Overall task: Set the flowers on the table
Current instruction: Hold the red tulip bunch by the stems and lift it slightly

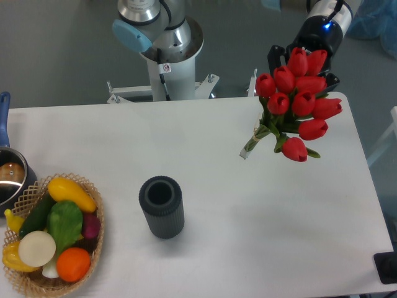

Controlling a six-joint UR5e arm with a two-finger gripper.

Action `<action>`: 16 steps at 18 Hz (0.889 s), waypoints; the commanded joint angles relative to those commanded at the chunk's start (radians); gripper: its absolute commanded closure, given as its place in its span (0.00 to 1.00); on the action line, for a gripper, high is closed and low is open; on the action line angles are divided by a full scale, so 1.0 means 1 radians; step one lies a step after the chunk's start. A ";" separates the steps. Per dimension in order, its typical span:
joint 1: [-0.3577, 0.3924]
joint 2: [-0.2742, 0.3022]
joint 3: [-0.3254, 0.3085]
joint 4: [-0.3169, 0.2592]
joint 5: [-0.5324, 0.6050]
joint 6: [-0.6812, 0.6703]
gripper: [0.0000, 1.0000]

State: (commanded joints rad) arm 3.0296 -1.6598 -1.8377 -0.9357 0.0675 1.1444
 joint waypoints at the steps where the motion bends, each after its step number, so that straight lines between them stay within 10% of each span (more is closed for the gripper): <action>1: 0.000 0.003 -0.003 0.000 0.002 0.000 0.80; 16: 0.000 0.035 -0.002 0.002 0.219 0.002 0.80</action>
State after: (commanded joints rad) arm 3.0296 -1.6245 -1.8393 -0.9342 0.2867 1.1459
